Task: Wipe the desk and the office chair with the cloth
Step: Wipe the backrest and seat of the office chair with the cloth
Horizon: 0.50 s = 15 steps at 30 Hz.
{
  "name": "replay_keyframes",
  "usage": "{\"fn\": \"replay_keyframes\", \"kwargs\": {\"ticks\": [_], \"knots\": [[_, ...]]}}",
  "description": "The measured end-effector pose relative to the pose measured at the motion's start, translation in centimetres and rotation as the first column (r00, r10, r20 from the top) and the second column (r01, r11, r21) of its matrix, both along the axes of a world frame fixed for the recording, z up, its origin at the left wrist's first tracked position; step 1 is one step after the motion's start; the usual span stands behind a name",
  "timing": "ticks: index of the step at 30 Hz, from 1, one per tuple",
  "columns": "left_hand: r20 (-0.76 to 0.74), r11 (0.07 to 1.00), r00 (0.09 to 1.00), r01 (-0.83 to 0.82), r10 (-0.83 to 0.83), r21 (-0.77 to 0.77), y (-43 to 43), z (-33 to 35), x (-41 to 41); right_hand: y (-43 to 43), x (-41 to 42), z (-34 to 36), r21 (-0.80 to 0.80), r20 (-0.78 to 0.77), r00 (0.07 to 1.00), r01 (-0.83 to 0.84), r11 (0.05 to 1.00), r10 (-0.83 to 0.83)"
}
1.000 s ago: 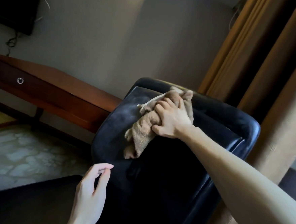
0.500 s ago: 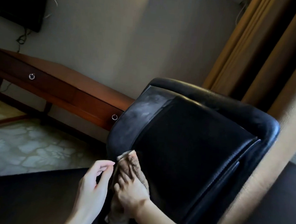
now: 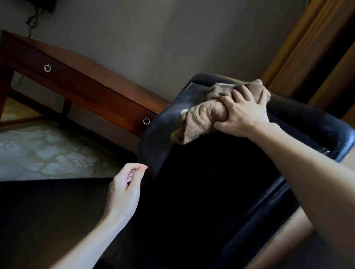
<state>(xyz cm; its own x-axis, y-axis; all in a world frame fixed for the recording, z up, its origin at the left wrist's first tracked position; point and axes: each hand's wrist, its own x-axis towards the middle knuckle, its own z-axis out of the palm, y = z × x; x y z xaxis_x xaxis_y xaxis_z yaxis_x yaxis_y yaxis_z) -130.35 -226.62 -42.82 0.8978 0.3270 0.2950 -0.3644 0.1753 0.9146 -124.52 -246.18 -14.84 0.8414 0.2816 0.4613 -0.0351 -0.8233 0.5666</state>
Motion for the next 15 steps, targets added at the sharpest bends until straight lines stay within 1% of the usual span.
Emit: {"fn": "replay_keyframes", "kwargs": {"ticks": [1,2,3,4,5,7,9,11,15], "knots": [[-0.011,1.000,1.000,-0.010,0.010,-0.009,0.3,-0.3,0.1,0.4,-0.1,-0.8,-0.057,-0.053,0.997,0.054,0.997,-0.058],[-0.026,1.000,0.999,-0.021,0.020,-0.018,0.5,-0.6,0.2,0.5,0.4,-2.4,-0.087,-0.019,1.000,0.019,0.996,-0.021],[-0.043,0.999,0.999,-0.027,0.026,-0.020,0.8,-1.0,0.3,1.1,0.7,-4.1,-0.098,-0.062,0.998,-0.015,0.995,0.009],[-0.057,0.999,0.998,-0.026,0.025,-0.022,1.0,-1.2,0.4,1.6,1.3,-5.8,-0.106,-0.090,0.996,-0.033,0.994,0.023],[-0.066,1.000,0.998,-0.019,0.017,-0.021,1.1,-1.5,0.5,2.4,1.4,-7.0,-0.074,-0.122,0.992,-0.027,0.997,0.017],[-0.063,1.000,0.998,-0.003,0.002,-0.008,1.3,-2.3,0.6,2.8,2.4,-9.3,-0.026,-0.091,0.990,-0.109,0.994,0.107],[-0.072,1.000,0.997,0.008,-0.009,-0.003,1.2,-3.1,0.6,3.5,2.5,-11.4,-0.024,-0.101,0.985,-0.140,0.990,0.137],[-0.097,1.000,0.995,0.007,-0.009,-0.016,1.1,-3.9,0.6,4.2,1.8,-13.7,-0.034,-0.140,0.977,-0.167,0.985,0.161],[-0.083,0.999,0.997,0.003,-0.007,-0.048,0.8,-4.8,0.4,5.2,-0.2,-19.6,-0.141,-0.232,0.957,-0.209,0.968,0.173]]}}
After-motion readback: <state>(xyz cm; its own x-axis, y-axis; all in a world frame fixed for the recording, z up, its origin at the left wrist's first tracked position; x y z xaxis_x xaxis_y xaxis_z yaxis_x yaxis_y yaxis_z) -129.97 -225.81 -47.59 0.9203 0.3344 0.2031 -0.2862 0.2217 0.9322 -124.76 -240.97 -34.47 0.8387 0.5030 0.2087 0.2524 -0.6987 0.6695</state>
